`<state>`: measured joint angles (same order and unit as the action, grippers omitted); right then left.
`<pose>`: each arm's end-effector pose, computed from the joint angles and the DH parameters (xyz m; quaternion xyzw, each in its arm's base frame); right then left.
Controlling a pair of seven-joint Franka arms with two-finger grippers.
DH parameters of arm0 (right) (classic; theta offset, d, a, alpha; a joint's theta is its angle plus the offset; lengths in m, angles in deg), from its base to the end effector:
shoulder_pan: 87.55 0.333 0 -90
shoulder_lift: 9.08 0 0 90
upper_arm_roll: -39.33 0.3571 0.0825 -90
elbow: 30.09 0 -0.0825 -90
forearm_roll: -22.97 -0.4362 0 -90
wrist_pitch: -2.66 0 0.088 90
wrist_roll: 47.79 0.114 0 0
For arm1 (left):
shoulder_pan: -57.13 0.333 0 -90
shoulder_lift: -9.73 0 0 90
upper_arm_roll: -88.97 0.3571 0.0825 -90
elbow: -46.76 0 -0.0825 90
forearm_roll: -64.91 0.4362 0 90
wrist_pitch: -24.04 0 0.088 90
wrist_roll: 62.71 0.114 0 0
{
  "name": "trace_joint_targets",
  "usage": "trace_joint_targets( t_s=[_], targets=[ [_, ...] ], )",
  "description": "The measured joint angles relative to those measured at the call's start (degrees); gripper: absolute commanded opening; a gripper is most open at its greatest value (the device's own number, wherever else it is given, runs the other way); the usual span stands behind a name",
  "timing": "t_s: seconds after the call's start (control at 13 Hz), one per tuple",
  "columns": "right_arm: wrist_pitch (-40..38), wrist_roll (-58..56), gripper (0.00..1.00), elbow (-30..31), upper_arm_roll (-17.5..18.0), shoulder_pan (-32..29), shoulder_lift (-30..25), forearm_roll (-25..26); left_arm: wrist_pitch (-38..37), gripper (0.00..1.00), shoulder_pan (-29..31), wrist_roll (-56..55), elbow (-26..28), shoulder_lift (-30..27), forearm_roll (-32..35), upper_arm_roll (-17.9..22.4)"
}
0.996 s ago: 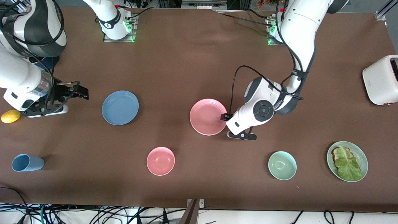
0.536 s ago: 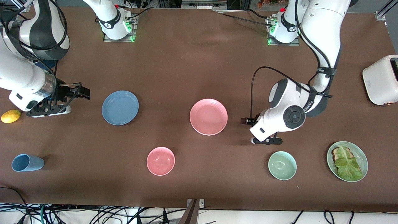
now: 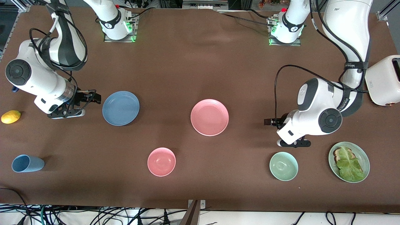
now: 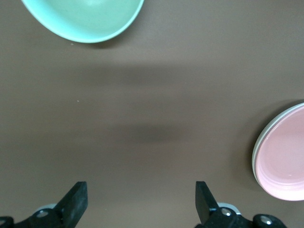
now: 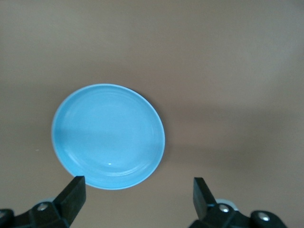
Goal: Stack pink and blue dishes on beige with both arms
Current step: 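Withdraw the left gripper while the right gripper reaches the blue plate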
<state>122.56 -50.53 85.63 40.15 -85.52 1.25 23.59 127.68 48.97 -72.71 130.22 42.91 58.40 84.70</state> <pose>0.6210 0.0301 0.3568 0.9972 0.0516 -0.0536 0.0033 0.7340 -0.1628 0.3359 0.9909 0.0022 -0.1246 0.0509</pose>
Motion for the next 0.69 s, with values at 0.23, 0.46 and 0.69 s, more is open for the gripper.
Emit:
trace_joint_targets(
  t_s=[0.23,0.46,0.69],
  targets=[
    [4.55,-0.84,1.00,5.39,-2.28,-0.12,-0.38,0.00,-1.60,1.00,1.94,0.76,0.02,-1.79,0.00,-0.03],
    [12.59,-2.27,1.00,10.63,-3.59,-0.29,0.60,0.00,-2.68,1.00,3.67,1.19,0.05,-3.20,0.00,-0.07],
    [17.28,-2.28,1.00,11.72,-3.41,-0.23,3.84,0.00,-2.83,1.00,6.85,1.42,1.21,-6.15,0.02,-0.05]
  ],
)
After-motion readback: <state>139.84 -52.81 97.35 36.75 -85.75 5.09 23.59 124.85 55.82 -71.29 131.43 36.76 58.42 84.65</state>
